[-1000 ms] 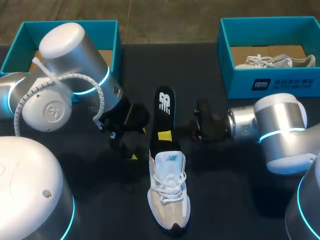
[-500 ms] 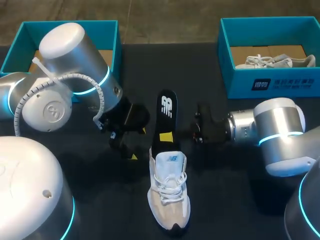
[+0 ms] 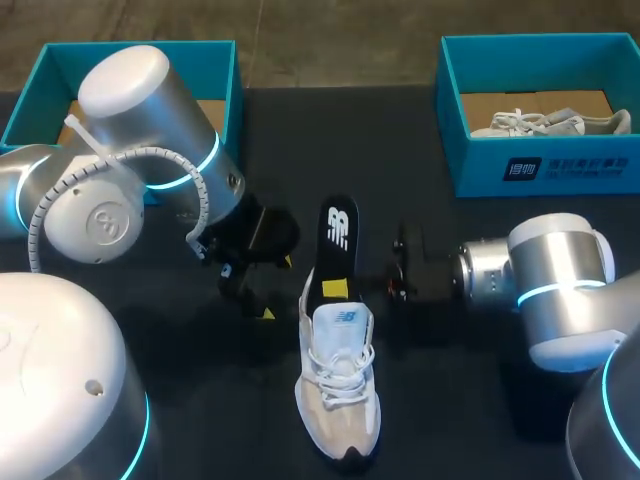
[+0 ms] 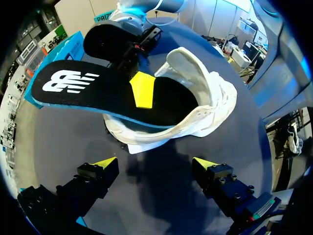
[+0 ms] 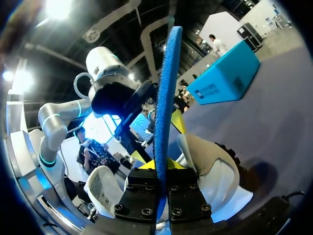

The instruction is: Take the shoe out of the shoebox, open the shoe tongue, remove and reinsert the insole, then place the shoe into the shoebox

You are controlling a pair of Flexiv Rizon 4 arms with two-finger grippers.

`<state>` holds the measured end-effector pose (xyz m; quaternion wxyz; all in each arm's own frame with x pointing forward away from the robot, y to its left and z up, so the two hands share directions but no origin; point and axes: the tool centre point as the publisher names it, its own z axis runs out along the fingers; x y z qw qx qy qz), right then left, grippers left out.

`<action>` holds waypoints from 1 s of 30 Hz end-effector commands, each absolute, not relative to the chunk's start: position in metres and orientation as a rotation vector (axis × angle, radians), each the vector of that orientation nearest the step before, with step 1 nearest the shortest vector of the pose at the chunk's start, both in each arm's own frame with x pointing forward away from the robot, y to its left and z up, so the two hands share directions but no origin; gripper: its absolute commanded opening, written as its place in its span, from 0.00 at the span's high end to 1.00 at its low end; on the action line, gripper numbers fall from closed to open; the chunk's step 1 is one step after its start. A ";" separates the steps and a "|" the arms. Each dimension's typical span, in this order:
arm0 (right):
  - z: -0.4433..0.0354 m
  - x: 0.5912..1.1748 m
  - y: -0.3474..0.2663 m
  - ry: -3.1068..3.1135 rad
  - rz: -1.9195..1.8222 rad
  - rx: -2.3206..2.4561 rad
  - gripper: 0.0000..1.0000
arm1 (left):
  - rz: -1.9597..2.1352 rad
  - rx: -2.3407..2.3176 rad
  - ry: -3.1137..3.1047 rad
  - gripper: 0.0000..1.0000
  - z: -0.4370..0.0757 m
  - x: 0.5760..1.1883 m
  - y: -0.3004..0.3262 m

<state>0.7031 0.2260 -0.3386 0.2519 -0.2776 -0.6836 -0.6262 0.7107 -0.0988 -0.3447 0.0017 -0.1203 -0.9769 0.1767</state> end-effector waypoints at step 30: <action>-0.330 0.696 0.235 -1.872 -1.716 -0.796 0.59 | 0.555 -0.376 -3.068 0.00 -0.346 0.710 -0.099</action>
